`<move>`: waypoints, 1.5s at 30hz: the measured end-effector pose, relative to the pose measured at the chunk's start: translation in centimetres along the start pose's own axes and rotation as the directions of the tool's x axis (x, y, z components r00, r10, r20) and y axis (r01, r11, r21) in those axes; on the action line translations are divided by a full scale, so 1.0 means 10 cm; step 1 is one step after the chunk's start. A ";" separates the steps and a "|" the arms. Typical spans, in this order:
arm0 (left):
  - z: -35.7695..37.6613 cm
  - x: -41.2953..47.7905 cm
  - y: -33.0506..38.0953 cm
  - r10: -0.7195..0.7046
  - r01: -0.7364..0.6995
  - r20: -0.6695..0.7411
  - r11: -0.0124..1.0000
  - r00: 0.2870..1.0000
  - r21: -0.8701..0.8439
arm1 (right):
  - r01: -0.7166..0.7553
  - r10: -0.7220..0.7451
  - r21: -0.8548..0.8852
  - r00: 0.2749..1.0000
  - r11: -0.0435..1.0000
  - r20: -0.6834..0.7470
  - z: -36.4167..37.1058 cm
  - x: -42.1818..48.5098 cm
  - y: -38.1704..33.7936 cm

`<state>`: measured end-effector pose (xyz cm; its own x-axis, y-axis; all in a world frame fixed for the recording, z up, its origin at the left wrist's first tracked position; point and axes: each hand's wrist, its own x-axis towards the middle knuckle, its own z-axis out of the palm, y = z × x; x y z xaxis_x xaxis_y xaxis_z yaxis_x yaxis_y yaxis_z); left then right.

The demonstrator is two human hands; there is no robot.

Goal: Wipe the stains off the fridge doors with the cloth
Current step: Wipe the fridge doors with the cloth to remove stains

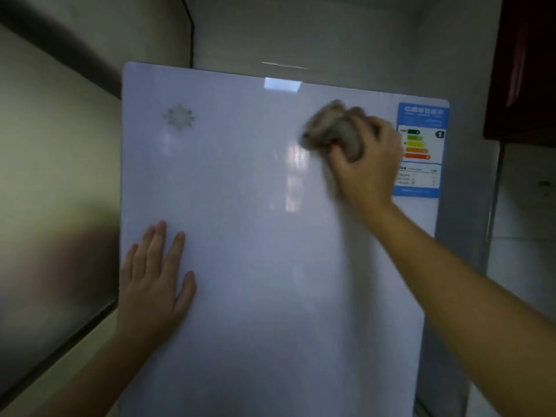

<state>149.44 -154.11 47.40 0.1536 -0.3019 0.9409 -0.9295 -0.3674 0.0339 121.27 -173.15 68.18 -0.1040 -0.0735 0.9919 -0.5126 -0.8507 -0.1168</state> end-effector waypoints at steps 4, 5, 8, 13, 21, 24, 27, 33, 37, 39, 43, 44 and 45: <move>0.03 0.00 0.04 -0.036 0.036 0.030 0.999 0.999 -0.003 | -0.058 0.057 -0.025 0.998 0.998 -0.009 -0.27 0.03 0.47; 0.03 0.00 0.05 -0.043 0.043 0.033 0.999 0.999 -0.003 | -0.071 0.070 -0.034 0.997 0.997 -0.033 -0.23 0.02 0.45; 0.02 0.00 0.06 -0.042 0.042 0.035 0.999 0.999 -0.009 | -0.154 0.152 -0.011 0.983 0.988 -0.107 -0.03 -0.01 0.14; 0.02 -0.01 0.01 -0.008 0.008 0.029 1.000 1.000 0.000 | 0.138 -0.141 0.069 0.989 0.988 0.035 0.62 -0.33 -1.03; -0.02 -0.34 -0.37 0.121 -0.121 -0.009 0.993 0.993 -0.007 | 0.454 -0.475 0.147 0.864 0.879 0.167 1.46 -1.22 -2.44; -0.04 -0.43 -0.44 0.140 -0.140 0.059 0.990 0.988 -0.008 | 0.444 -0.468 0.163 0.870 0.881 0.156 1.35 -1.12 -2.23; -0.04 -0.44 -0.39 0.110 -0.108 0.071 0.994 0.991 -0.027 | 0.397 -0.413 0.131 0.900 0.909 0.142 1.06 -0.88 -1.77; 0.00 -0.46 -0.30 0.083 -0.081 0.050 0.996 0.995 -0.041 | 0.124 -0.123 -0.010 0.990 0.992 0.072 0.12 -0.42 -0.27; 0.00 -0.44 -0.22 0.040 -0.036 0.049 0.997 0.998 -0.074 | 0.026 -0.024 -0.083 0.999 0.996 0.026 -0.23 -0.47 0.31; 0.00 -0.45 -0.24 0.042 -0.038 0.052 0.996 0.998 -0.076 | -0.025 0.025 -0.089 1.000 0.996 -0.010 -0.19 -0.53 0.31; 0.01 -0.45 -0.27 0.043 -0.039 0.068 0.997 0.997 -0.061 | -0.075 0.074 -0.016 0.995 0.997 -0.071 0.08 -0.63 -0.10; 0.02 -0.46 -0.28 0.044 -0.040 0.066 0.998 0.997 -0.058 | -0.057 0.057 -0.001 0.997 0.998 -0.058 0.18 -0.69 -0.26; 0.02 -0.45 -0.27 0.050 -0.046 0.063 0.997 0.997 -0.055 | -0.029 0.029 0.007 0.999 1.000 -0.041 0.27 -0.75 -0.44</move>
<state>151.35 -151.89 43.00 0.1277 -0.3744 0.9184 -0.9527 -0.3037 0.0087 126.64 -170.24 61.43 -0.1535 -0.0768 0.9852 -0.5036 -0.8517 -0.1449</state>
